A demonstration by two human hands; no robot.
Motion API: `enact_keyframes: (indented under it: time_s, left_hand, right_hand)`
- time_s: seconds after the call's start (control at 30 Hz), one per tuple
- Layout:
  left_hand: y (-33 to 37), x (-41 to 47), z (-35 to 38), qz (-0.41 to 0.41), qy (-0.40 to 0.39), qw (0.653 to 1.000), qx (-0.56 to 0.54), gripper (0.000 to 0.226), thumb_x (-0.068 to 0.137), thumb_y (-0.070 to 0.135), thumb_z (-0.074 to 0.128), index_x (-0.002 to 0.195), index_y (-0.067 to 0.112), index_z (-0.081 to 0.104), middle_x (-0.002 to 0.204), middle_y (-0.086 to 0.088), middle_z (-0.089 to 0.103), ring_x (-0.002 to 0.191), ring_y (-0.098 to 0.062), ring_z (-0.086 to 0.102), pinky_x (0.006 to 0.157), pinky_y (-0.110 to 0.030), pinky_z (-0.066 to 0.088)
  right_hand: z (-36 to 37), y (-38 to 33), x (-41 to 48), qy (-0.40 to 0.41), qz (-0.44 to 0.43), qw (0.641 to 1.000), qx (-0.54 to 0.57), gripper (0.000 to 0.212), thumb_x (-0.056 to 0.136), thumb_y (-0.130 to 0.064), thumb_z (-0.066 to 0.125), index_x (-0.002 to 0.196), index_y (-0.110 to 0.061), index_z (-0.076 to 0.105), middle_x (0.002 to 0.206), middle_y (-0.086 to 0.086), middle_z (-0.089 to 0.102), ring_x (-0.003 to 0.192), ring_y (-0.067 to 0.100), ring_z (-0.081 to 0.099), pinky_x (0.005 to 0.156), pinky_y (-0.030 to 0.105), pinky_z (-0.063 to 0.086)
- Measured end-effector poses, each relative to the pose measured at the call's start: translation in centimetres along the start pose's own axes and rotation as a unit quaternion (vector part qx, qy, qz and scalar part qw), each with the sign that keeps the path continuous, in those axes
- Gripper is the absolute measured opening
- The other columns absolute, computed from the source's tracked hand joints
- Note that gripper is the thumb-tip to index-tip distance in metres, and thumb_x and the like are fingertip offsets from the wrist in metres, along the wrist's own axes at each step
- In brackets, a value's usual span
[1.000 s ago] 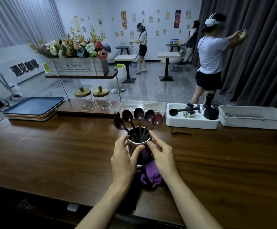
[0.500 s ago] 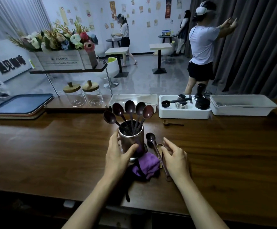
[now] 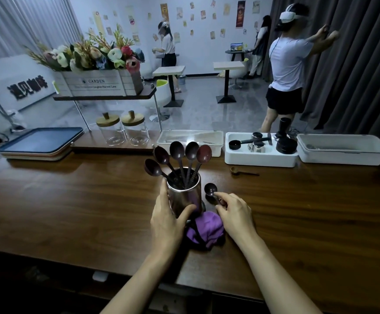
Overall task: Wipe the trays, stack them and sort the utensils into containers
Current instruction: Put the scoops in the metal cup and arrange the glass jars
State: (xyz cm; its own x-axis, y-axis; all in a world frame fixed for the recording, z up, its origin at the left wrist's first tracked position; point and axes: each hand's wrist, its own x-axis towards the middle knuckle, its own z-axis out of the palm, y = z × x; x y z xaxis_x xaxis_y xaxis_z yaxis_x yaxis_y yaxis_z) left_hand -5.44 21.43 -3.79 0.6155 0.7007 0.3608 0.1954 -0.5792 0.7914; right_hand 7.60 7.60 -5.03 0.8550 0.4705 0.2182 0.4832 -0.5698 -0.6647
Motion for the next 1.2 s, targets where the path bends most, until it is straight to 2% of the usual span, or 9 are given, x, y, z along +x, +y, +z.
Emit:
enact_keyframes:
  time_s: [0.17,0.3,0.4,0.5,0.53,0.63,0.77,0.97,1.2]
  left_hand:
    - [0.2,0.0,-0.4,0.006,-0.003,1.0,-0.001,0.11,0.077,0.048,0.083,0.151,0.065,0.003,0.137,0.002,0.061,0.125,-0.017,0.06,0.098,-0.04,0.051]
    - [0.3,0.0,-0.6,0.015,-0.002,1.0,0.004,0.109,0.076,0.049,0.083,0.149,0.066,0.003,0.142,0.003,0.058,0.126,-0.017,0.06,0.099,-0.043,0.052]
    - [0.6,-0.1,-0.7,0.02,0.001,1.0,0.01,0.109,0.077,0.05,0.082,0.149,0.066,0.002,0.142,0.003,0.058,0.125,-0.018,0.061,0.098,-0.045,0.053]
    - [0.9,0.0,-0.7,0.021,-0.004,1.0,0.018,0.11,0.08,0.047,0.082,0.153,0.062,0.002,0.141,0.004,0.058,0.121,-0.021,0.064,0.096,-0.046,0.054]
    - [1.0,0.0,-0.7,0.021,-0.007,1.0,0.021,0.11,0.08,0.047,0.082,0.155,0.06,0.002,0.14,0.004,0.058,0.118,-0.021,0.065,0.094,-0.046,0.054]
    - [1.3,0.2,-0.9,0.022,-0.013,0.999,0.024,0.109,0.08,0.046,0.083,0.155,0.058,0.005,0.139,0.004,0.058,0.116,-0.023,0.066,0.092,-0.041,0.053]
    - [1.2,0.4,-1.6,0.025,-0.035,0.999,0.022,0.104,0.082,0.045,0.081,0.152,0.062,0.006,0.142,0.01,0.057,0.121,-0.019,0.063,0.092,-0.041,0.054]
    - [0.7,1.6,-2.8,0.069,-0.031,0.997,0.009,0.056,0.1,0.037,0.06,0.153,0.034,0.041,0.16,0.019,0.038,0.122,0.029,0.039,0.105,-0.026,0.042]
    - [-1.0,2.9,-3.1,0.082,-0.059,0.994,-0.036,0.053,0.097,0.035,0.067,0.147,0.033,0.049,0.147,0.018,0.055,0.135,0.003,0.05,0.108,-0.027,0.045]
  right_hand:
    - [-0.7,-0.3,0.5,0.017,0.014,0.998,0.055,0.038,0.093,-0.01,0.065,0.126,-0.03,0.069,0.089,-0.008,0.06,0.081,0.014,0.059,0.067,0.028,0.046]
    - [-1.9,-1.0,1.0,0.04,0.055,0.98,0.189,0.035,0.095,-0.01,0.063,0.122,-0.03,0.072,0.097,0.008,0.074,0.083,0.021,0.068,0.077,0.033,0.056]
    - [-3.1,-1.9,1.2,0.06,0.056,0.96,0.266,0.032,0.096,-0.014,0.064,0.122,-0.031,0.071,0.088,0.006,0.077,0.06,0.012,0.06,0.062,0.024,0.052]
    - [-4.1,-3.3,1.4,0.058,0.042,0.933,0.352,0.03,0.097,-0.014,0.063,0.121,-0.031,0.071,0.097,0.029,0.068,0.079,0.047,0.064,0.073,0.051,0.06]
    - [-4.5,-3.8,1.4,0.057,0.041,0.921,0.383,0.031,0.097,-0.012,0.063,0.119,-0.033,0.071,0.099,0.031,0.066,0.072,0.049,0.061,0.067,0.05,0.061]
    - [-5.5,-5.3,1.6,0.07,0.036,0.902,0.424,0.032,0.096,-0.006,0.064,0.122,-0.023,0.07,0.096,0.007,0.076,0.06,0.018,0.062,0.062,0.038,0.056]
    - [-6.0,-7.1,2.0,0.115,0.014,0.881,0.459,0.031,0.095,-0.003,0.064,0.123,-0.016,0.07,0.101,0.007,0.072,0.078,0.014,0.069,0.066,0.031,0.061]
    - [-5.8,-8.9,2.5,0.223,0.015,0.853,0.471,0.024,0.096,-0.003,0.062,0.117,-0.015,0.069,0.102,0.003,0.067,0.079,0.012,0.072,0.07,0.03,0.062]
    - [-3.8,-10.9,2.3,0.268,0.01,0.845,0.463,0.027,0.098,-0.004,0.062,0.115,-0.024,0.068,0.097,-0.013,0.071,0.086,0.015,0.074,0.073,0.03,0.061]
